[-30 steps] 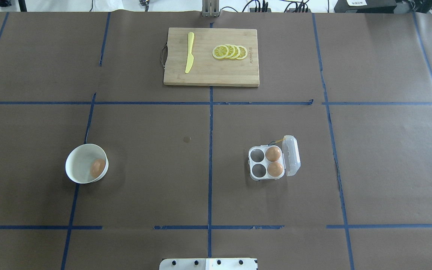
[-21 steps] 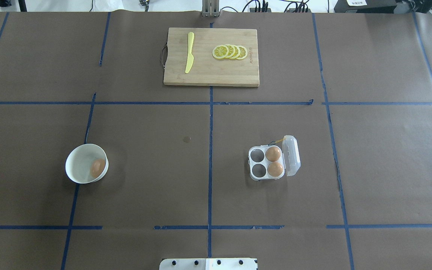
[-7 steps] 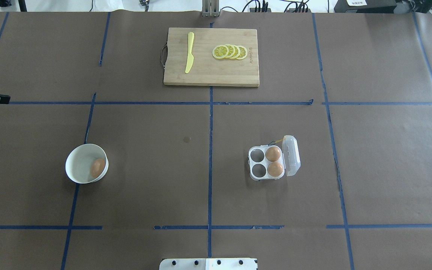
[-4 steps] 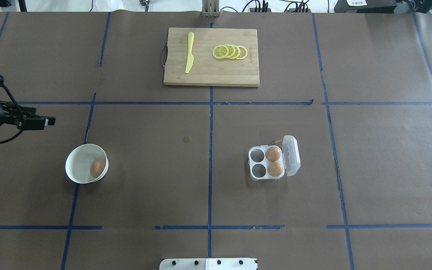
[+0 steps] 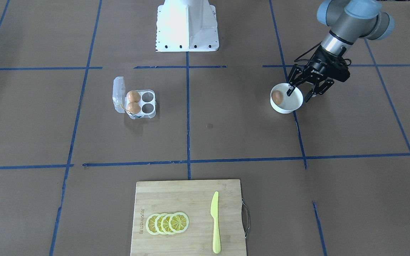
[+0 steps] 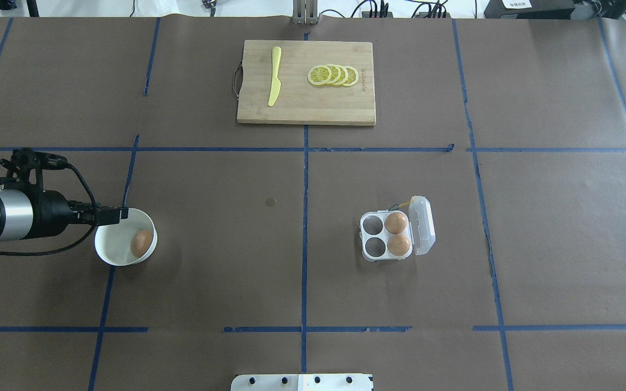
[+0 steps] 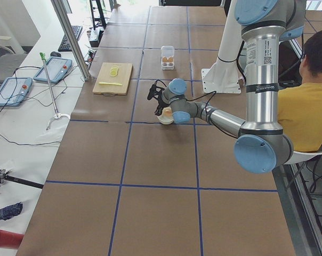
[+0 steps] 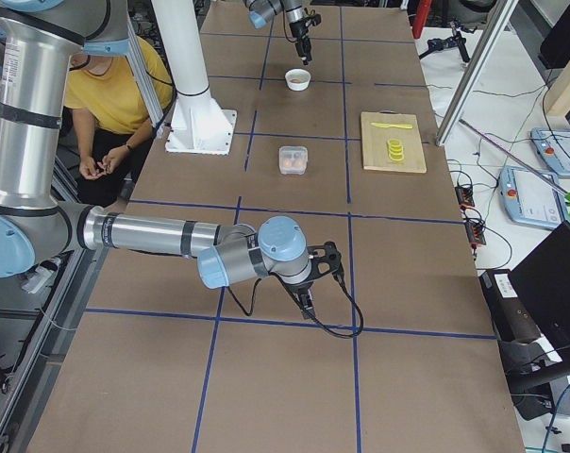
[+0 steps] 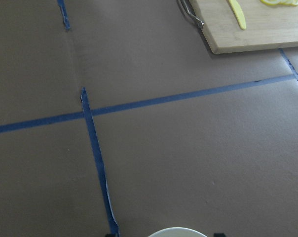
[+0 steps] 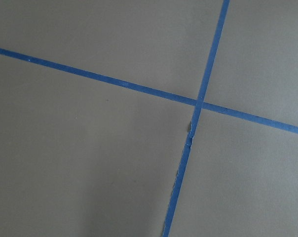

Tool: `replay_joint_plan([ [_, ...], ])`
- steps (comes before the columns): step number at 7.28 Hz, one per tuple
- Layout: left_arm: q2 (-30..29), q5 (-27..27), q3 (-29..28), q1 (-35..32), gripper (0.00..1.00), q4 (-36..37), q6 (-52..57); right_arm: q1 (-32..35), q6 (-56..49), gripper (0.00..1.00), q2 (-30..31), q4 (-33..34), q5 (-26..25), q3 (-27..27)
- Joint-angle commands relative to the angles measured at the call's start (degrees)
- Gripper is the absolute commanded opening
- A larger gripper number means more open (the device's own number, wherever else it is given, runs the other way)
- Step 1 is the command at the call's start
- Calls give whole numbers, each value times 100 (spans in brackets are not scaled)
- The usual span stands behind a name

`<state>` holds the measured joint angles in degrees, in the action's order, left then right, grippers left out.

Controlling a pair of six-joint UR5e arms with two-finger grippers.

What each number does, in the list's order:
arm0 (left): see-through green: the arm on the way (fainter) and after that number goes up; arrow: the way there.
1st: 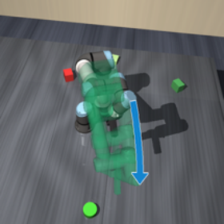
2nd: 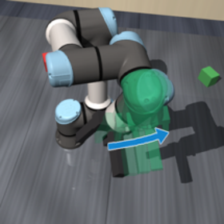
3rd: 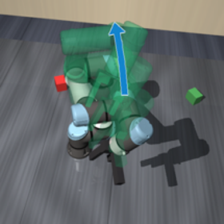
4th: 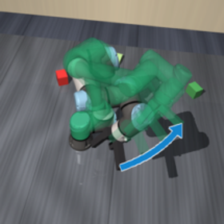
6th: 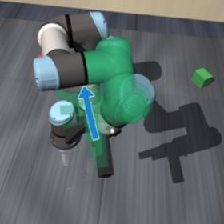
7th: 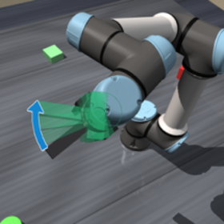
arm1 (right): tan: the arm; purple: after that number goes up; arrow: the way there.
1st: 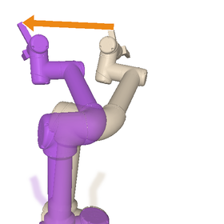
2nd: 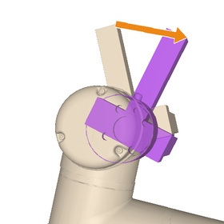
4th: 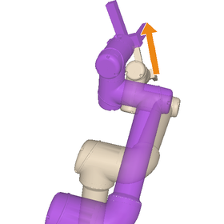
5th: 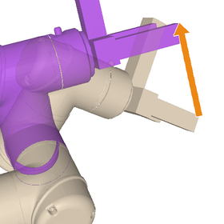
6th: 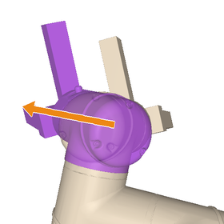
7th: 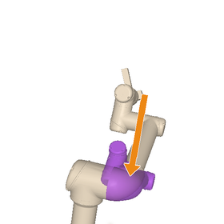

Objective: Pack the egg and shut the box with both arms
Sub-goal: 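Reach the left gripper down into the white bowl toward the brown egg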

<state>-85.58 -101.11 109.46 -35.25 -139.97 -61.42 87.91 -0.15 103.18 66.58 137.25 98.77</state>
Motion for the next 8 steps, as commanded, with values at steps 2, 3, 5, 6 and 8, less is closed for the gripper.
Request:
replay_joint_plan([
  [2, -11, 381, -65, 378, 71, 312, -107, 7, -3, 100, 0, -5, 4, -7],
  [3, -12, 408, -65, 509, 71, 408, -116, 7, -3, 100, 9, -13, 4, -7],
  [5, -29, 513, -65, 756, 71, 418, -116, 7, -12, 100, 9, -5, 4, -7],
  [6, -38, 513, -74, 809, 71, 418, -116, -2, -12, 100, 9, -5, -5, -7],
  [8, -125, 496, -91, 810, 71, 418, -116, 7, -12, 100, 9, -5, -5, -16],
])
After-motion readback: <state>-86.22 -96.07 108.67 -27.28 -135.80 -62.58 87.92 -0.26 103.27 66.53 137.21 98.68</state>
